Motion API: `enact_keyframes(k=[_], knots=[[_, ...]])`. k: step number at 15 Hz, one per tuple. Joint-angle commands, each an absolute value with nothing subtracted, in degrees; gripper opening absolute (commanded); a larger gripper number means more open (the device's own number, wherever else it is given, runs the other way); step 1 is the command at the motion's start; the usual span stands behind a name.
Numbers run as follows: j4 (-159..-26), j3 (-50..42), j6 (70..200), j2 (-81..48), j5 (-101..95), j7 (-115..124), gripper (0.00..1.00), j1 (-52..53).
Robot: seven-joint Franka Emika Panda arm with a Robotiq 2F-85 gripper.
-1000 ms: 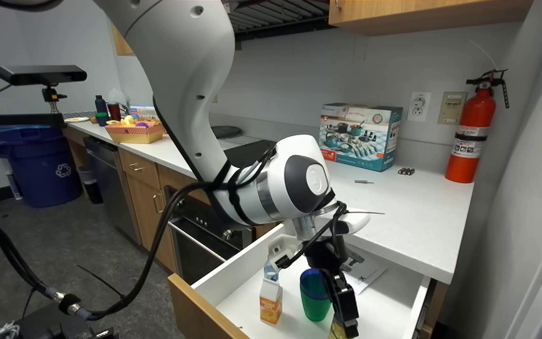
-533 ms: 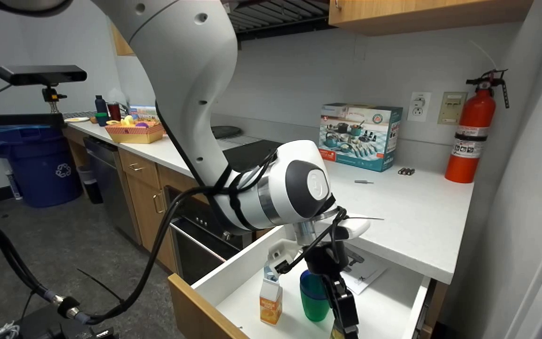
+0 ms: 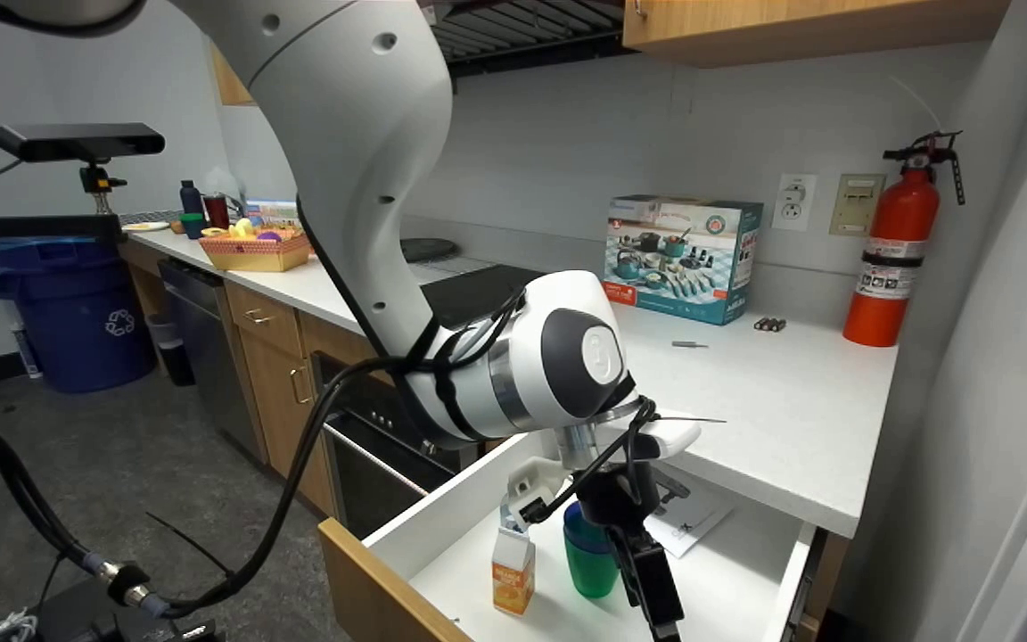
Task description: Put the object on the counter in the drawer
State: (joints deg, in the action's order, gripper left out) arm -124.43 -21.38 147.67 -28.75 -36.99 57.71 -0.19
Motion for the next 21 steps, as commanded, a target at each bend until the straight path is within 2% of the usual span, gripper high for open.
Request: enact_keyframes(k=[1, 12, 21], knots=[[-124.1, -21.6, 147.3, -28.5, -36.7, 57.3, 1.0, 0.1], [-124.4, -17.9, 139.8, -17.4, -32.7, 38.5, 1.0, -1.3], [-118.8, -12.1, 134.1, -10.7, -32.5, 18.7, 1.0, -0.9]])
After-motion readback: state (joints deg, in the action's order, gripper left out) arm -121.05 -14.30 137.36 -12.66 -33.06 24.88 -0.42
